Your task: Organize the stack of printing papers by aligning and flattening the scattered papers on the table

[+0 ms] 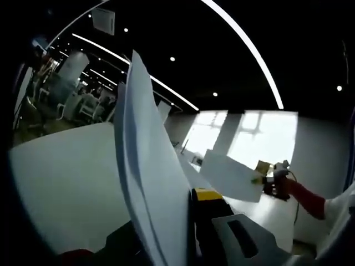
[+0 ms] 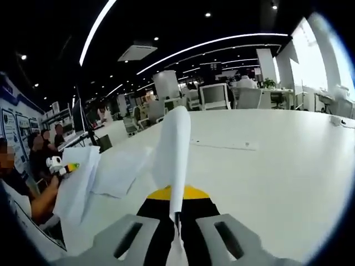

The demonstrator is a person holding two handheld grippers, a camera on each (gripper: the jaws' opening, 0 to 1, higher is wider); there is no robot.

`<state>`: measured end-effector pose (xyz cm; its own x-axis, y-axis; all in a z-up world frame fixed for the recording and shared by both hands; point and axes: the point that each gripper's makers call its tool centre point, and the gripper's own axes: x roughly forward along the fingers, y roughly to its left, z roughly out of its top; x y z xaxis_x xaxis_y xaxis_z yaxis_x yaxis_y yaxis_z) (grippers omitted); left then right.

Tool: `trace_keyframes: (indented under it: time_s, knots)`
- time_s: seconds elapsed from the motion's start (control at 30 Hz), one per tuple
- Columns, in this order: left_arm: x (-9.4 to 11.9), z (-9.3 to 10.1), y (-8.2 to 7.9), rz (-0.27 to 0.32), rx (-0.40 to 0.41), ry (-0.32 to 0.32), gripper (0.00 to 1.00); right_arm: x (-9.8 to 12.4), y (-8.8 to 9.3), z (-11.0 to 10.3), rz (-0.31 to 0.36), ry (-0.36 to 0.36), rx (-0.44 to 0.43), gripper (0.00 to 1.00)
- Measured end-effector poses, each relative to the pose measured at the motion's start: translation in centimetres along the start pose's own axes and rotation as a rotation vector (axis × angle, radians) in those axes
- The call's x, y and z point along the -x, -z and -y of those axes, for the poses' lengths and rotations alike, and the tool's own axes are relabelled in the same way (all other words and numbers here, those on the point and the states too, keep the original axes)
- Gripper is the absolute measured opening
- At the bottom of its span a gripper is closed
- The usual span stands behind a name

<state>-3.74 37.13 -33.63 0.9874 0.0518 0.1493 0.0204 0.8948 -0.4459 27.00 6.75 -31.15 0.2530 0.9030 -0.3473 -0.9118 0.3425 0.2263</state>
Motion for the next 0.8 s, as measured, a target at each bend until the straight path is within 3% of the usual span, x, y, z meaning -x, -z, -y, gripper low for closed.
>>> trace_keyframes:
  time_s: [0.43, 0.8]
  knots:
    - [-0.1, -0.1, -0.2, 0.016, -0.001, 0.008, 0.07, 1.1, 0.3, 0.4, 0.023, 0.015, -0.02, 0.0]
    - [-0.2, 0.1, 0.1, -0.005, -0.006, 0.025, 0.07, 1.2, 0.4, -0.2, 0.027, 0.037, -0.013, 0.0]
